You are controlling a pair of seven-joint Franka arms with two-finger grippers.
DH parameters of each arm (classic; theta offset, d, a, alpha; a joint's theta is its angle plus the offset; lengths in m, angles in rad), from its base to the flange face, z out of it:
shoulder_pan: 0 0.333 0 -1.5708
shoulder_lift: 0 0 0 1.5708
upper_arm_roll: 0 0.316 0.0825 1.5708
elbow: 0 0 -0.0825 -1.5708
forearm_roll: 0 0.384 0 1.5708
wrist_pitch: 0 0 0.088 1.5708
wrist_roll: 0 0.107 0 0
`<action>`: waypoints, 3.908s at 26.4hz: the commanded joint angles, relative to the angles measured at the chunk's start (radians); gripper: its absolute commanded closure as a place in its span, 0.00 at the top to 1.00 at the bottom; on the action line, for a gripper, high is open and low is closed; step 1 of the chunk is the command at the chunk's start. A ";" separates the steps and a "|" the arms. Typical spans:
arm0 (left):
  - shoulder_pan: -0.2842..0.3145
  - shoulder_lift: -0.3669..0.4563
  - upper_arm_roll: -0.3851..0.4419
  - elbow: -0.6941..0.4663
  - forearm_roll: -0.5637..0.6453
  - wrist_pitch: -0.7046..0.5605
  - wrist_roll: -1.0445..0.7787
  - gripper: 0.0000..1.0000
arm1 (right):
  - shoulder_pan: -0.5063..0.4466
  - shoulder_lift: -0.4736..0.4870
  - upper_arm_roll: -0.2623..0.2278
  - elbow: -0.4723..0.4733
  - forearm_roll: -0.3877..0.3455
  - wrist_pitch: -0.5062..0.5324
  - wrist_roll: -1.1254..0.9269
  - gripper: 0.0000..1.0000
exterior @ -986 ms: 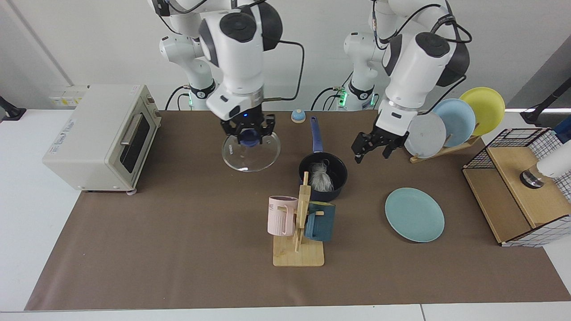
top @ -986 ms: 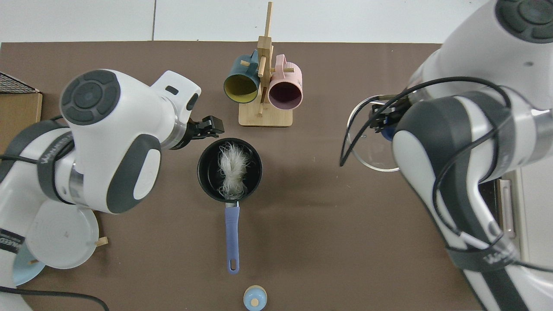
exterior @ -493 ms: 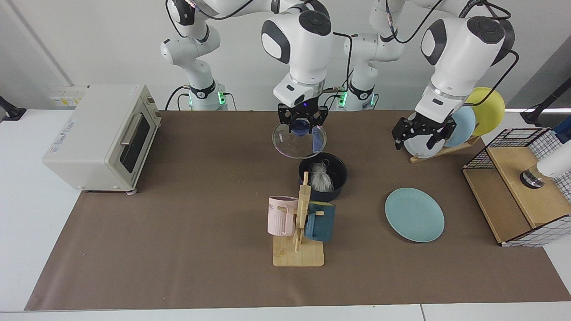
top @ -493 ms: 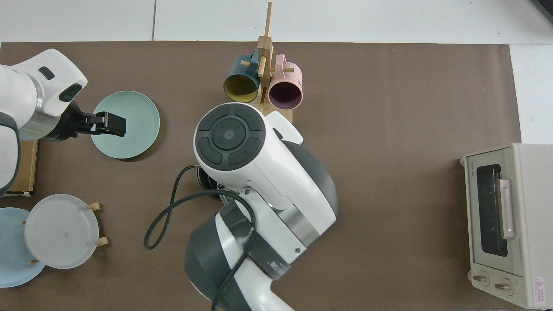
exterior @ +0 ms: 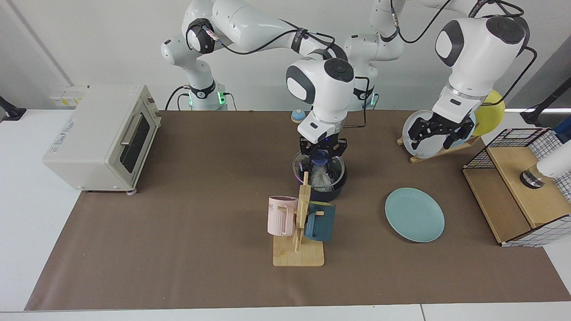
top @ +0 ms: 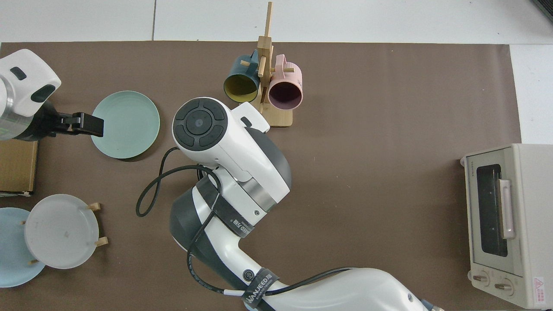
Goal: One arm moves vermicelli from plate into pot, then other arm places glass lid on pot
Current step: 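Lower the glass lid onto the pot with the right gripper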
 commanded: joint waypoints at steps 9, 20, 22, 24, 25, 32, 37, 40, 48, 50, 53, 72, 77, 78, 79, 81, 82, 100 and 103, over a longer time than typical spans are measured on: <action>0.016 -0.020 -0.009 -0.001 0.014 -0.051 -0.018 1.00 | 0.004 0.094 0.007 0.084 -0.007 0.043 0.013 0.00; 0.056 -0.034 -0.007 -0.003 0.013 -0.077 0.100 1.00 | 0.008 0.087 0.014 0.080 -0.005 -0.009 0.011 0.00; 0.067 -0.045 -0.007 -0.004 0.013 -0.096 0.106 1.00 | 0.019 0.087 0.014 0.080 -0.005 -0.015 0.011 0.00; 0.082 -0.045 -0.009 -0.003 0.013 -0.102 0.105 1.00 | 0.022 0.086 0.014 0.080 -0.005 -0.021 0.011 0.00; 0.082 -0.045 -0.009 -0.003 0.011 -0.099 0.103 1.00 | 0.030 0.084 0.014 0.080 -0.007 -0.023 0.013 0.00; 0.084 -0.045 -0.009 -0.003 0.007 -0.091 0.096 1.00 | 0.047 0.078 0.005 0.078 -0.008 -0.058 0.011 0.00; 0.084 -0.045 -0.009 -0.003 0.007 -0.094 0.096 1.00 | 0.048 0.080 0.002 0.078 -0.016 -0.061 0.011 0.00; 0.082 -0.045 -0.009 -0.003 0.007 -0.094 0.096 1.00 | 0.048 0.081 0.002 0.078 -0.016 -0.049 0.011 0.00; 0.082 -0.045 -0.009 -0.003 0.007 -0.093 0.094 1.00 | 0.047 0.083 0.002 0.078 -0.022 -0.041 0.010 0.00; 0.082 -0.045 -0.009 -0.003 0.007 -0.090 0.096 1.00 | 0.048 0.083 0.002 0.078 -0.024 -0.041 0.010 0.00; 0.082 -0.045 -0.009 -0.003 0.007 -0.090 0.094 1.00 | 0.045 0.083 0.000 0.078 -0.024 -0.034 0.010 0.00; 0.082 -0.045 -0.009 -0.003 0.007 -0.085 0.096 1.00 | 0.047 0.084 0.000 0.075 -0.027 0.005 -0.007 0.00; 0.082 -0.045 -0.009 -0.003 0.005 -0.085 0.096 1.00 | 0.044 0.083 0.000 0.069 -0.027 0.005 -0.007 0.00; 0.082 -0.045 -0.009 -0.003 0.005 -0.085 0.096 1.00 | 0.044 0.084 0.000 0.067 -0.027 0.006 -0.009 0.00; 0.082 -0.045 -0.009 -0.003 0.005 -0.085 0.096 1.00 | 0.044 0.084 0.000 0.067 -0.027 0.008 -0.012 0.00; 0.082 -0.045 -0.009 -0.003 0.005 -0.085 0.096 1.00 | 0.045 0.084 0.000 0.067 -0.028 0.008 -0.012 0.00; 0.082 -0.045 -0.009 -0.003 0.005 -0.085 0.096 1.00 | 0.045 0.084 0.000 0.066 -0.028 0.008 -0.012 0.00; 0.082 -0.045 -0.009 -0.003 0.005 -0.083 0.096 1.00 | 0.047 0.083 0.002 0.038 -0.044 0.020 -0.013 0.00; 0.082 -0.045 -0.009 -0.003 0.005 -0.083 0.096 1.00 | 0.047 0.083 0.002 0.038 -0.044 0.020 -0.013 0.00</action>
